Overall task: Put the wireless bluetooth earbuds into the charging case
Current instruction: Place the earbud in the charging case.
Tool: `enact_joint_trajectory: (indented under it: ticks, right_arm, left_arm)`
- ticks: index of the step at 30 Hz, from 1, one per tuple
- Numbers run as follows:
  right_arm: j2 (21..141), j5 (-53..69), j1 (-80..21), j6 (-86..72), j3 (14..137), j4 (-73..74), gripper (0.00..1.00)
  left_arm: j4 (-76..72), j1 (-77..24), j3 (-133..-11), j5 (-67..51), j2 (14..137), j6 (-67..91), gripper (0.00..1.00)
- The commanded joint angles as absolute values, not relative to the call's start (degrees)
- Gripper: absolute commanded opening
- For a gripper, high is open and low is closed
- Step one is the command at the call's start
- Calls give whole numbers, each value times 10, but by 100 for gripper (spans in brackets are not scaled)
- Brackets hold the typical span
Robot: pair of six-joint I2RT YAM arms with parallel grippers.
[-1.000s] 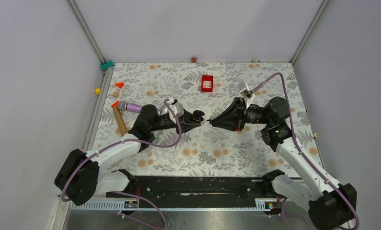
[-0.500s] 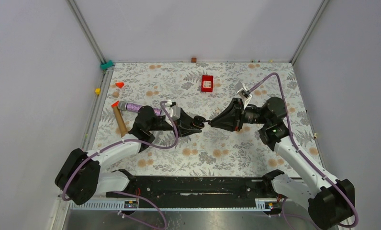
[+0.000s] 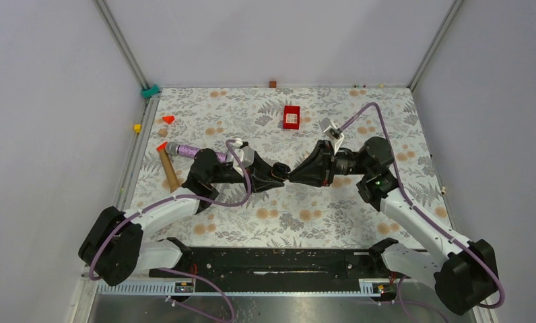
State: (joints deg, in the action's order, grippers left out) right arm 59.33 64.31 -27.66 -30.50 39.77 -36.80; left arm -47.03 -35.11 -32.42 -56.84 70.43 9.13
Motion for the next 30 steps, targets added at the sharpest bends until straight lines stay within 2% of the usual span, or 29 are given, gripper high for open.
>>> enact_joint_trajectory:
  ticks: [1, 30]
  right_arm:
    - [607, 620, -285, -297, 406, -389, 18]
    - [637, 589, -308, -265, 413, -356, 18]
  left_arm:
    - [-496, -348, -336, -583, 705, 98, 0]
    - [-428, -355, -352, -597, 698, 59, 0]
